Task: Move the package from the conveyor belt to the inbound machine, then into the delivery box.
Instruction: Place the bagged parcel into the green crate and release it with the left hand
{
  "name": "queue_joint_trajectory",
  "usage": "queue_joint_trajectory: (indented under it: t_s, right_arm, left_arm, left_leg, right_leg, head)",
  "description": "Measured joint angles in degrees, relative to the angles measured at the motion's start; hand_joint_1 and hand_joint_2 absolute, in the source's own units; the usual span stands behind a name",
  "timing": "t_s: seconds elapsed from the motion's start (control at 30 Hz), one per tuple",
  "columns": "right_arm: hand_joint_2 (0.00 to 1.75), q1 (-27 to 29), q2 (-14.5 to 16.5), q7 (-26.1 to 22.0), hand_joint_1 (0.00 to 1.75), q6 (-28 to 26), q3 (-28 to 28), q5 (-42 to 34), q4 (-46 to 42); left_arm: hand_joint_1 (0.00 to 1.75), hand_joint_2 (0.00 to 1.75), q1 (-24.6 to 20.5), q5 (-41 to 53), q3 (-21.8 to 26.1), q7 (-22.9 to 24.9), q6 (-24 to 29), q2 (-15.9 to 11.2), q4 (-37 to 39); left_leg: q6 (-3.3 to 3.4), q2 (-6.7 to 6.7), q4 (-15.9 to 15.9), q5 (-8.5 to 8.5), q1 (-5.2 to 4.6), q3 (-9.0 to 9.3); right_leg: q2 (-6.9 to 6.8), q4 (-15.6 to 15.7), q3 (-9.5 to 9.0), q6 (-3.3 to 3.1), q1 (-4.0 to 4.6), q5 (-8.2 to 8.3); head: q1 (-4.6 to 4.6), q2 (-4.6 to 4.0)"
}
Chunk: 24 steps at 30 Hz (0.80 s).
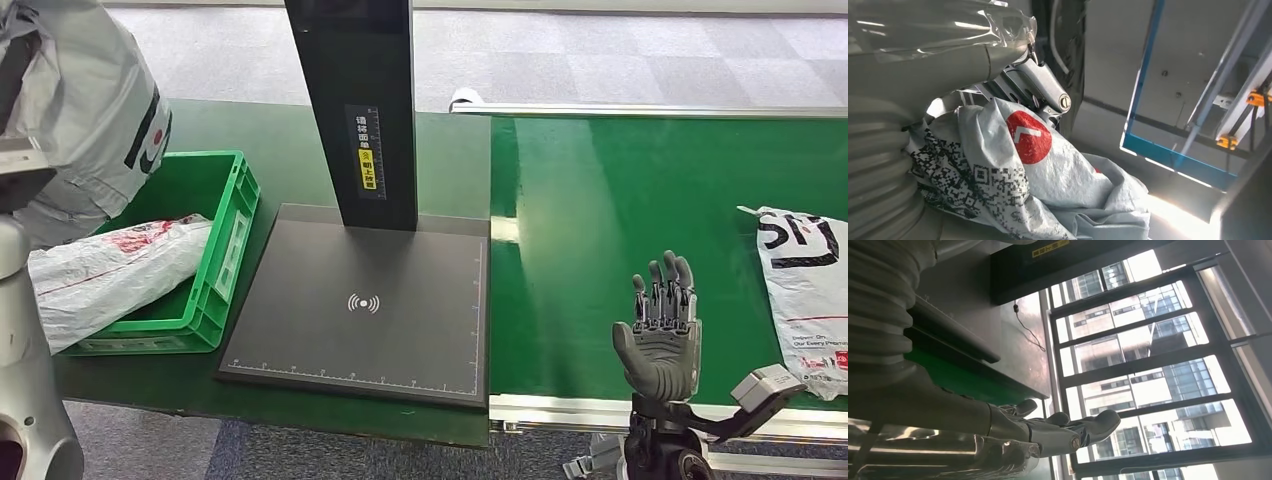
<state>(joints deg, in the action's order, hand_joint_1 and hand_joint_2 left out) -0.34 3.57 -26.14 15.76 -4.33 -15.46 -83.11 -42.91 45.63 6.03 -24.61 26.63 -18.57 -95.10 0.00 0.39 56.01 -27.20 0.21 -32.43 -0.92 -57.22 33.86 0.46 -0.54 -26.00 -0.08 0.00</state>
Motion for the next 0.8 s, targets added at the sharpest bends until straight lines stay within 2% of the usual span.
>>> queue_joint_trajectory:
  t_s: [0.1,0.23,0.4,0.53,0.8]
  right_arm:
    - [1.75,-0.4,0.6,0.7,0.0,0.1,0.1,0.7,0.2]
    - [1.75,-0.8,1.4,1.4,0.0,0.7,0.1,2.0,0.3]
    - [1.75,-1.0,1.6,1.5,0.0,1.3,0.1,3.0,0.4]
    - [1.75,-1.1,1.5,1.2,0.0,1.3,0.1,2.8,0.6]
    - [1.75,-1.2,1.5,1.1,0.0,1.3,0.1,2.8,0.8]
  left_arm:
    - [1.75,1.75,-2.0,10.2,-0.6,2.5,3.8,-2.3,4.0]
    - [1.75,1.75,-1.3,22.5,-0.7,5.0,10.2,-5.0,11.8]
    - [1.75,1.75,-0.4,41.2,0.0,12.0,12.5,-8.1,22.6]
    - [1.75,1.75,-1.4,43.9,-0.6,17.4,12.7,-10.6,30.5]
    - [1.71,1.75,-2.9,44.2,-2.0,18.3,12.9,-12.6,36.8]
  left_leg:
    - [0.0,0.08,0.0,0.0,0.0,0.02]
    - [-0.02,0.1,0.0,0.0,0.05,0.02]
    - [-0.05,0.15,0.0,0.0,0.07,0.02]
    - [-0.05,0.24,0.0,0.0,0.07,0.01]
    - [-0.09,0.24,0.0,-0.03,0.05,-0.01]
  right_leg:
    - [0.1,0.0,0.0,0.0,0.0,0.0]
    - [0.14,0.0,0.04,-0.03,0.05,-0.01]
    - [0.16,-0.1,0.06,-0.06,0.07,-0.03]
    - [0.2,-0.1,0.08,-0.06,0.07,-0.03]
    - [0.22,-0.1,0.1,-0.06,0.05,-0.03]
  head:
    - [-0.03,0.0]
    - [-0.01,0.0]
    - [0.0,0.0]
    - [0.01,0.0]
    - [0.0,0.0]
